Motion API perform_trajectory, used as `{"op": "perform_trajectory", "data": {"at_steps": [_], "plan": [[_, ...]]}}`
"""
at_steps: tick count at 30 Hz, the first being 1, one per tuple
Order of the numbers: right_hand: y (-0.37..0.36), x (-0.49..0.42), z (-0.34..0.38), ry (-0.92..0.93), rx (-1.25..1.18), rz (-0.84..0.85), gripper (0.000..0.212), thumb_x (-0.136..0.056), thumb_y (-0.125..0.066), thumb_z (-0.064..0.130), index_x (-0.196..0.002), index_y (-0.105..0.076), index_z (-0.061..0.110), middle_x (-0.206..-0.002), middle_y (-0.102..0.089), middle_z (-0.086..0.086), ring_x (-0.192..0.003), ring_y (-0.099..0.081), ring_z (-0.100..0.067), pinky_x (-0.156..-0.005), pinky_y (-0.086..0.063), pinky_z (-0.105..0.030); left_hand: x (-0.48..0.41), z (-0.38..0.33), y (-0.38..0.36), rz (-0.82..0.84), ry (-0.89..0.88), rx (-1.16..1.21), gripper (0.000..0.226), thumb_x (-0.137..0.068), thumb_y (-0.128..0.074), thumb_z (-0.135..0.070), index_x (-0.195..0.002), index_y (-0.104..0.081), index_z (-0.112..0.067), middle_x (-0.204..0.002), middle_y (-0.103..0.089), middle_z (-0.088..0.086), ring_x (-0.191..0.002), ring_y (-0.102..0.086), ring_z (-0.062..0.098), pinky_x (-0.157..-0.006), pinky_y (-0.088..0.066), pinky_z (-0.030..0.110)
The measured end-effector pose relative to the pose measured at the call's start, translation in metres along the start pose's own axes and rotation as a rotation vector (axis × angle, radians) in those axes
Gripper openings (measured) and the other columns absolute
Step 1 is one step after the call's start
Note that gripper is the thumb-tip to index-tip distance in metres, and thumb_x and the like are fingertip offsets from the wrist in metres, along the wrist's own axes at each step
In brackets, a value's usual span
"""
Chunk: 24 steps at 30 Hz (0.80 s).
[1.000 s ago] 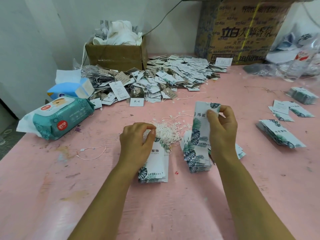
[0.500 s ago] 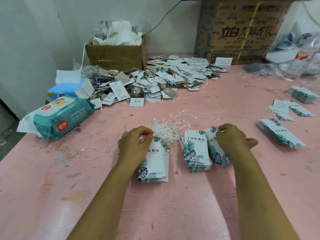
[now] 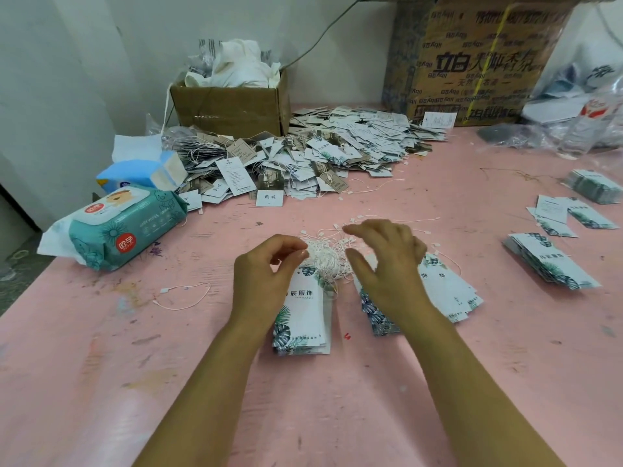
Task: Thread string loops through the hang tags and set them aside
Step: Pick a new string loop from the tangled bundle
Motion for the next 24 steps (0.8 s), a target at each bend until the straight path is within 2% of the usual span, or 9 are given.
{"op": "perform_trajectory", "data": {"at_steps": [2,5,10,13,16,19,21,24], "plan": [[-0.008,0.004,0.015,0.103,-0.040,0.054,0.030,-0.086,-0.062,0.028,-0.115,-0.064,0.024,-0.108,-0.061,0.001,-0.106,-0.048,-0.023,-0.078,-0.012,-0.026,0.001,-0.007,-0.003,0.015,-0.045,0.024,0.028,-0.077,-0.073,-0.008,-0.077,-0.066,-0.035,-0.072,-0.067,-0.026,-0.072,-0.060,-0.007,-0.071,-0.042,0.007],[-0.017,0.008,0.027,0.157,-0.094,0.107,0.029,-0.086,-0.062,0.031,-0.113,-0.066,0.021,-0.098,-0.064,0.002,-0.099,-0.051,-0.022,-0.081,-0.014,-0.029,0.003,-0.017,-0.008,0.079,-0.122,0.023,0.031,-0.080,-0.069,-0.005,-0.083,-0.065,-0.035,-0.077,-0.068,-0.026,-0.078,-0.064,-0.005,-0.074,-0.043,0.007],[-0.010,0.010,0.031,0.150,-0.141,0.003,0.021,-0.081,-0.061,0.028,-0.096,-0.071,0.017,-0.079,-0.066,0.002,-0.081,-0.058,-0.023,-0.077,-0.018,-0.030,0.007,-0.026,-0.014,0.137,-0.180,0.011,0.034,-0.084,-0.064,-0.003,-0.089,-0.062,-0.037,-0.080,-0.068,-0.025,-0.082,-0.063,-0.005,-0.079,-0.045,0.010],[-0.004,0.011,0.031,0.168,-0.199,-0.084,0.017,-0.077,-0.066,0.022,-0.091,-0.073,0.013,-0.081,-0.068,0.000,-0.078,-0.061,-0.023,-0.078,-0.023,-0.032,0.007,-0.023,-0.012,0.106,-0.139,0.034,0.031,-0.083,-0.067,-0.009,-0.091,-0.060,-0.039,-0.076,-0.067,-0.027,-0.080,-0.063,-0.007,-0.074,-0.042,0.006],[0.000,0.011,0.030,0.171,-0.284,-0.160,0.016,-0.074,-0.069,0.017,-0.088,-0.074,0.012,-0.082,-0.066,-0.003,-0.079,-0.056,-0.013,-0.078,-0.030,-0.038,0.006,-0.021,-0.011,0.092,-0.116,0.053,0.029,-0.081,-0.069,-0.015,-0.092,-0.058,-0.039,-0.074,-0.067,-0.028,-0.078,-0.063,-0.008,-0.070,-0.040,0.004],[0.003,0.010,0.024,0.105,-0.500,-0.169,0.016,-0.076,-0.069,0.012,-0.090,-0.074,0.015,-0.080,-0.063,-0.002,-0.076,-0.055,-0.009,-0.074,-0.041,-0.041,0.007,-0.021,-0.013,0.135,-0.110,0.075,0.027,-0.080,-0.069,-0.020,-0.094,-0.056,-0.040,-0.078,-0.068,-0.025,-0.079,-0.063,-0.006,-0.072,-0.042,0.007],[0.005,0.009,0.019,0.034,-0.666,-0.151,0.018,-0.078,-0.069,0.007,-0.092,-0.072,0.019,-0.078,-0.064,0.001,-0.072,-0.057,-0.009,-0.071,-0.047,-0.031,0.007,-0.018,-0.017,0.176,-0.097,0.084,0.030,-0.079,-0.071,-0.019,-0.095,-0.057,-0.040,-0.081,-0.070,-0.019,-0.081,-0.062,-0.002,-0.076,-0.042,0.009],[0.004,0.007,0.010,-0.096,-0.791,-0.114,0.021,-0.080,-0.068,0.005,-0.086,-0.069,0.025,-0.071,-0.066,0.016,-0.070,-0.057,0.001,-0.068,-0.045,-0.015,0.007,-0.016,-0.020,0.202,-0.103,0.056,0.033,-0.076,-0.074,-0.013,-0.090,-0.059,-0.039,-0.075,-0.068,-0.015,-0.079,-0.060,-0.001,-0.077,-0.039,0.008]]}}
Point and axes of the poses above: each hand's wrist, its own x-axis away from the middle knuckle, its own y-axis out of the back of the hand, z = x × y, the point moved 8 cm from there along -x, towards the middle knuckle
